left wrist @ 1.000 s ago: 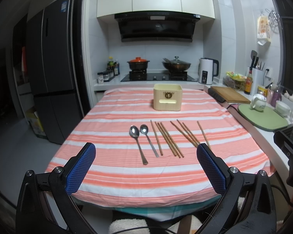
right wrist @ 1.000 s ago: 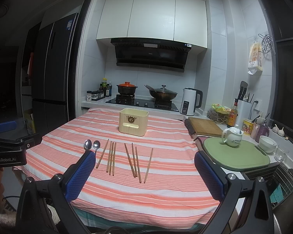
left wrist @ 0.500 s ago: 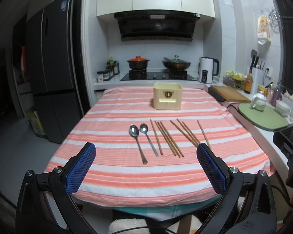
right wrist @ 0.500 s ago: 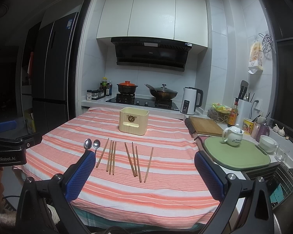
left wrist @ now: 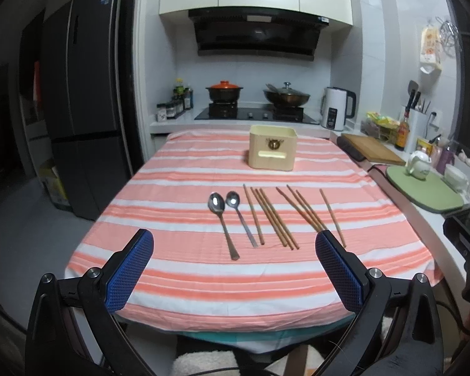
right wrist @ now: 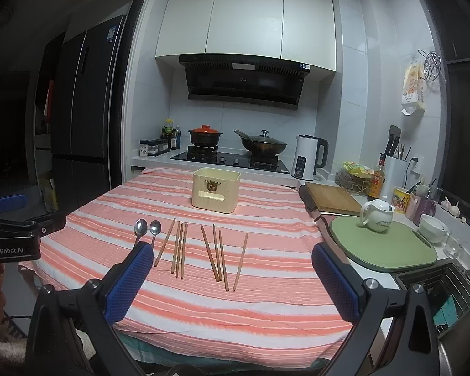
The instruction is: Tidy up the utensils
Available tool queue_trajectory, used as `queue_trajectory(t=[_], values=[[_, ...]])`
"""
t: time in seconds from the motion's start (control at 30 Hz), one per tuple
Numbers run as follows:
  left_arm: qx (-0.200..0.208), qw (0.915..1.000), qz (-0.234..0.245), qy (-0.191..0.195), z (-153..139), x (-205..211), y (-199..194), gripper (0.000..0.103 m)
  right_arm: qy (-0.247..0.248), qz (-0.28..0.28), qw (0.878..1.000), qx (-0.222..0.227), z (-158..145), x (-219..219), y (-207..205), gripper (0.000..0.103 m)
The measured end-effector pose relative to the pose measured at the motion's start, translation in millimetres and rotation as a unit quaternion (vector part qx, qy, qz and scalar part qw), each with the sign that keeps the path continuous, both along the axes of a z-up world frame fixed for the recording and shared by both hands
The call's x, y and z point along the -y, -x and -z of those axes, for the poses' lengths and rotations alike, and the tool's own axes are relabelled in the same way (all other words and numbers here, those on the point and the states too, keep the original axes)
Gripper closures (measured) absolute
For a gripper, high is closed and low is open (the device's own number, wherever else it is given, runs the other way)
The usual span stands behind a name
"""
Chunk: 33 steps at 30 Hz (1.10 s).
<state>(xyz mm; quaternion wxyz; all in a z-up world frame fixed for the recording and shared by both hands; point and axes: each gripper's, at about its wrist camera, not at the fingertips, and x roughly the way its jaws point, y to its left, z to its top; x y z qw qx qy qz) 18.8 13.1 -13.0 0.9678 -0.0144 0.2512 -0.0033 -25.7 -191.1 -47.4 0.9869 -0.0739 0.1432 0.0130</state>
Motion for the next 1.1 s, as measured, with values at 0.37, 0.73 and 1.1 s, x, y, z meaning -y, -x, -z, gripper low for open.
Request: queue_trajectory(t=[0.37, 0.73, 1.1], values=[[-0.038, 0.9987, 0.027, 0.022, 31, -8, -38, 0.0, 0.003, 0.009, 0.999, -0.032, 18, 9, -35, 0.0], [-0.095, 0.9943, 0.044, 0.02, 81, -5, -86, 0.0, 0.017, 0.016, 0.997, -0.073, 56, 24, -83, 0.0], [-0.129, 0.9883, 0.077, 0.028, 119, 8, -123, 0.001, -0.001, -0.014, 0.982, -0.187, 125, 46, -158, 0.015]])
